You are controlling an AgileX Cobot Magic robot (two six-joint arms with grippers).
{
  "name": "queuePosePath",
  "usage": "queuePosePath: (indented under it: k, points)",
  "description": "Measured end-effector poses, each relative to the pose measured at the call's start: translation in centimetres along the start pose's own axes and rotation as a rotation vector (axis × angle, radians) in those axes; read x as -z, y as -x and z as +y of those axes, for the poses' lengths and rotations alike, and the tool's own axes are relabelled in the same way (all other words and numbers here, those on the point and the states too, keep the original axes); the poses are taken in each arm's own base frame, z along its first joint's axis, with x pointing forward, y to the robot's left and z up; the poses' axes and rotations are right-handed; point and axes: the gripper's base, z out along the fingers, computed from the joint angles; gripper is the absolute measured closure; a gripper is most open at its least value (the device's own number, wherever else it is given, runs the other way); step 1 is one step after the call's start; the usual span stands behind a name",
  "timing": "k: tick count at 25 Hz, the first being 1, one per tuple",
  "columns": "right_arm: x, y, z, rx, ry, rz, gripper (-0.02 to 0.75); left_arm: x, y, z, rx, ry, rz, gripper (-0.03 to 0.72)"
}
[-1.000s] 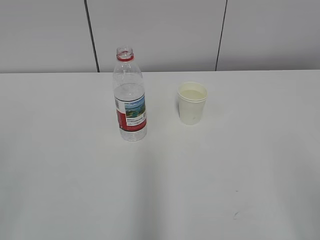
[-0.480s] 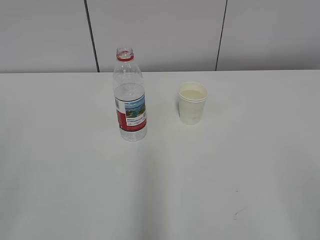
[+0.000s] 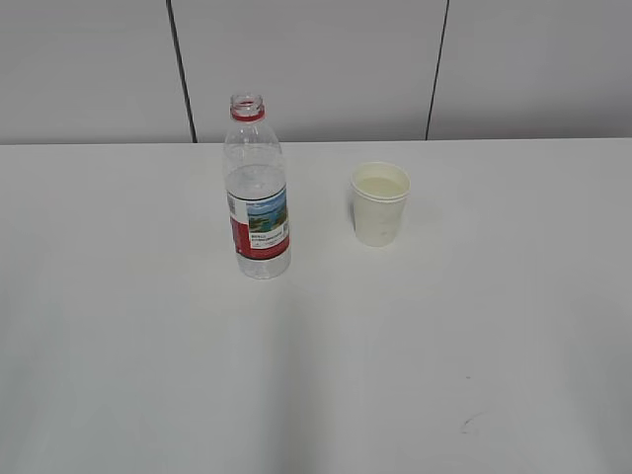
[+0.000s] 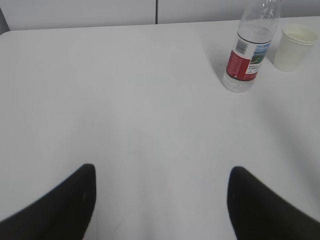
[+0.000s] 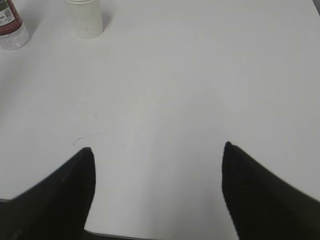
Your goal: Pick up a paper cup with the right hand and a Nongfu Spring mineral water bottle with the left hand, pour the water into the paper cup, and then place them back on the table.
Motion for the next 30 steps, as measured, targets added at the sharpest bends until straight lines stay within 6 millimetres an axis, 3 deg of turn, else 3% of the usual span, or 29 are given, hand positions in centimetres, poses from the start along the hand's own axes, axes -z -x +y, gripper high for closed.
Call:
queuePosePath:
  k: [30]
  points:
    - [0.0, 0.01, -0.05, -0.011, -0.006, -0.001, 0.156, 0.0, 0.0, -0.12, 0.037, 0.08, 0.001, 0.221]
